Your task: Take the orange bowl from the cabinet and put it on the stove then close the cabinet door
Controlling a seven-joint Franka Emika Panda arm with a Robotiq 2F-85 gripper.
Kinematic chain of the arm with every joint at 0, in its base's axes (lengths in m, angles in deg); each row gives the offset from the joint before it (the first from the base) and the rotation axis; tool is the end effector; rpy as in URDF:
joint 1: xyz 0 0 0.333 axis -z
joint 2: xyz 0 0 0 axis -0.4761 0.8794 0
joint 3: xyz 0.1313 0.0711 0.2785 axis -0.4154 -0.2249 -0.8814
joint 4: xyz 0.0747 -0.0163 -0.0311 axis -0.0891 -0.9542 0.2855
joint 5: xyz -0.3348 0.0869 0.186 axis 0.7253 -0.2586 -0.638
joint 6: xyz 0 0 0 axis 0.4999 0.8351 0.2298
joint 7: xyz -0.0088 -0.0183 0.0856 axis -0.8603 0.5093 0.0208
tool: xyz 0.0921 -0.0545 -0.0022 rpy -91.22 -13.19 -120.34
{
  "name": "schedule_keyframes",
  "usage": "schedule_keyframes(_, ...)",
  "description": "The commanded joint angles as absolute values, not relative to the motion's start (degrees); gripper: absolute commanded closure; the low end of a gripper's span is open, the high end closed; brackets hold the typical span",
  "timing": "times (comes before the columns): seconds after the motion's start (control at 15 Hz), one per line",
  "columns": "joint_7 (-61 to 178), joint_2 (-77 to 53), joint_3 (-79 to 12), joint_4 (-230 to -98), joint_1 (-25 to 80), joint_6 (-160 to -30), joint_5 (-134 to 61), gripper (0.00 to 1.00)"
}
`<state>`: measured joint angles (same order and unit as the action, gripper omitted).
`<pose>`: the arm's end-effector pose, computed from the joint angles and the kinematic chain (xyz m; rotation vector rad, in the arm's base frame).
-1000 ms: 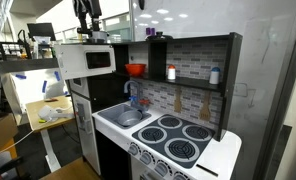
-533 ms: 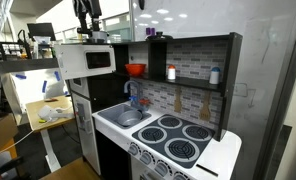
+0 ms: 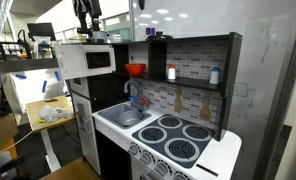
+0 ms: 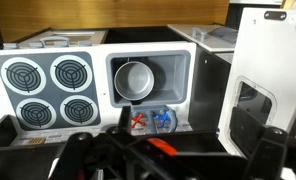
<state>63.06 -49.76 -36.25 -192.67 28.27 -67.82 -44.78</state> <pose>0.4549 0.0003 0.5801 -3.0321 0.0669 -0.2079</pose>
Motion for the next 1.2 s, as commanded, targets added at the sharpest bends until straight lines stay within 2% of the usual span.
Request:
schedule_keyframes(0.0, 63.1, -49.7, -36.3, -192.5, 28.4, -67.7, -44.8, 0.0)
schedule_keyframes(0.73, 63.3, -49.5, -36.3, -192.8, 28.4, -68.0, -44.8, 0.0)
schedule_keyframes(1.13, 57.1, -51.0, -34.5, -198.8, 29.7, -71.4, -51.4, 0.0)
